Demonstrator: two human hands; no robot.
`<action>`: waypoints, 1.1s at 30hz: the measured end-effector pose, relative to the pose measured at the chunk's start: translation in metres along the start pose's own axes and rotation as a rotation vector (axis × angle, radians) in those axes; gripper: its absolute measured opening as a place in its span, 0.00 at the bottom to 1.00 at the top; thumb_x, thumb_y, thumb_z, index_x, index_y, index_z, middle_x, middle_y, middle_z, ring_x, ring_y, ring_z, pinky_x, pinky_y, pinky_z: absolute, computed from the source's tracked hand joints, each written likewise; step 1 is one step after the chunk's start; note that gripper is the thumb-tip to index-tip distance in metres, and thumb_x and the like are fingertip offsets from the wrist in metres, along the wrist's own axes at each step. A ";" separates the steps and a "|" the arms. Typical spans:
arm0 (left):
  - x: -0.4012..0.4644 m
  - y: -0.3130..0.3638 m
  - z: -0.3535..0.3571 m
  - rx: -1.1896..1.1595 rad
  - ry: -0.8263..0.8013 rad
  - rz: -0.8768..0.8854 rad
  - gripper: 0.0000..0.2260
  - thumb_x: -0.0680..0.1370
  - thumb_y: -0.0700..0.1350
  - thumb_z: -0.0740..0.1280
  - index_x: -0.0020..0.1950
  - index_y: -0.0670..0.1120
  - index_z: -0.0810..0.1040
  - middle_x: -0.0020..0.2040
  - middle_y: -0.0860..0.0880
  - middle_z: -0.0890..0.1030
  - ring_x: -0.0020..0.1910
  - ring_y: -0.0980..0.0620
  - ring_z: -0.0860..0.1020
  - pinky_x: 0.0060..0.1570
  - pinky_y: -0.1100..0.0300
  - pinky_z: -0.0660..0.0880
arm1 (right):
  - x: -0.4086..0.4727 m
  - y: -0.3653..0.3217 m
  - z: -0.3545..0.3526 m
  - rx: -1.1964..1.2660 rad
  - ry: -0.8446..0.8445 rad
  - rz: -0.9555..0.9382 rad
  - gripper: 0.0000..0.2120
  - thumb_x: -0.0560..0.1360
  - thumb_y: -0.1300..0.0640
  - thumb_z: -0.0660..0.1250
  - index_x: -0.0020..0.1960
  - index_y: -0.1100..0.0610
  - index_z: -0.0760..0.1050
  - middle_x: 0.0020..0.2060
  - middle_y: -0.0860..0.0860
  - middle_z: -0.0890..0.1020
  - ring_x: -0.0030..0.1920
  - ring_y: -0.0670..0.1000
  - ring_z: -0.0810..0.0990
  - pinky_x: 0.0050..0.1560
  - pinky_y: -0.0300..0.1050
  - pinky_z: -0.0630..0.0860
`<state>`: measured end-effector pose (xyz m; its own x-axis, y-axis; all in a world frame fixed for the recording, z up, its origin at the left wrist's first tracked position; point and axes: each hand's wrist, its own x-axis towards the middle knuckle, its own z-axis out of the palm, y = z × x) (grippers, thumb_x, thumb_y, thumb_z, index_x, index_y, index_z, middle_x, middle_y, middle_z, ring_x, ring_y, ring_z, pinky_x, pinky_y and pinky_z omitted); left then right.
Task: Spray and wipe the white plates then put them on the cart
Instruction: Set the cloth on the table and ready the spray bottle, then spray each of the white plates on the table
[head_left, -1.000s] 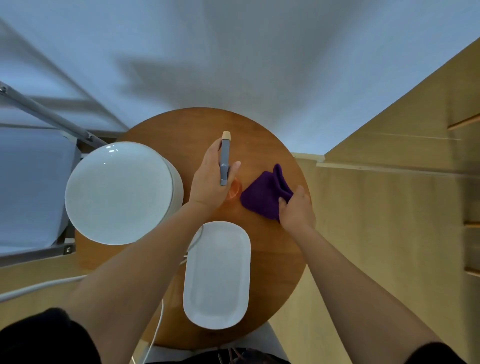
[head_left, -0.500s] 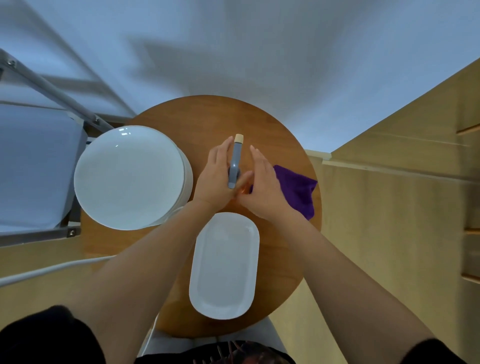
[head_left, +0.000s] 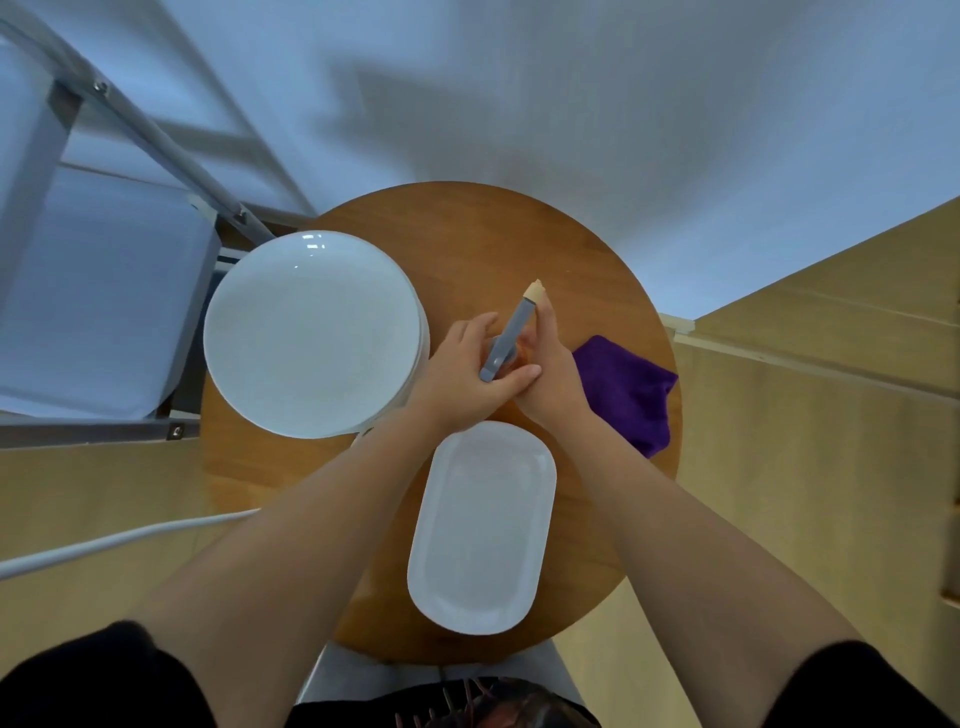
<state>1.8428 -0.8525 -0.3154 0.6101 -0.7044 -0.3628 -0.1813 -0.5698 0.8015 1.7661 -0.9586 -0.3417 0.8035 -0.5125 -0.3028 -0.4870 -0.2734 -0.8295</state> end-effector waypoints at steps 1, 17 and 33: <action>-0.001 -0.001 0.001 -0.011 0.000 -0.008 0.34 0.71 0.62 0.69 0.72 0.49 0.64 0.66 0.49 0.71 0.60 0.49 0.74 0.59 0.49 0.77 | 0.001 -0.001 0.001 -0.077 0.015 -0.009 0.34 0.76 0.62 0.64 0.75 0.55 0.50 0.57 0.55 0.76 0.46 0.42 0.78 0.42 0.25 0.73; -0.062 -0.059 0.005 0.047 -0.006 -0.468 0.13 0.75 0.56 0.68 0.52 0.48 0.77 0.47 0.52 0.79 0.46 0.53 0.77 0.45 0.60 0.74 | -0.021 -0.020 0.008 0.033 0.296 -0.043 0.31 0.73 0.66 0.68 0.71 0.56 0.58 0.37 0.47 0.72 0.32 0.46 0.74 0.34 0.29 0.74; -0.095 -0.066 0.006 0.396 -0.062 -0.368 0.09 0.79 0.52 0.64 0.45 0.48 0.70 0.39 0.52 0.74 0.37 0.54 0.73 0.39 0.61 0.72 | -0.109 -0.046 -0.002 -0.202 0.470 -0.253 0.31 0.69 0.65 0.70 0.69 0.63 0.65 0.40 0.47 0.73 0.32 0.43 0.73 0.32 0.29 0.73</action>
<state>1.7920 -0.7506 -0.3364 0.6434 -0.4452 -0.6228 -0.2481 -0.8909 0.3804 1.7006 -0.8919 -0.2698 0.6875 -0.7053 0.1730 -0.3920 -0.5609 -0.7292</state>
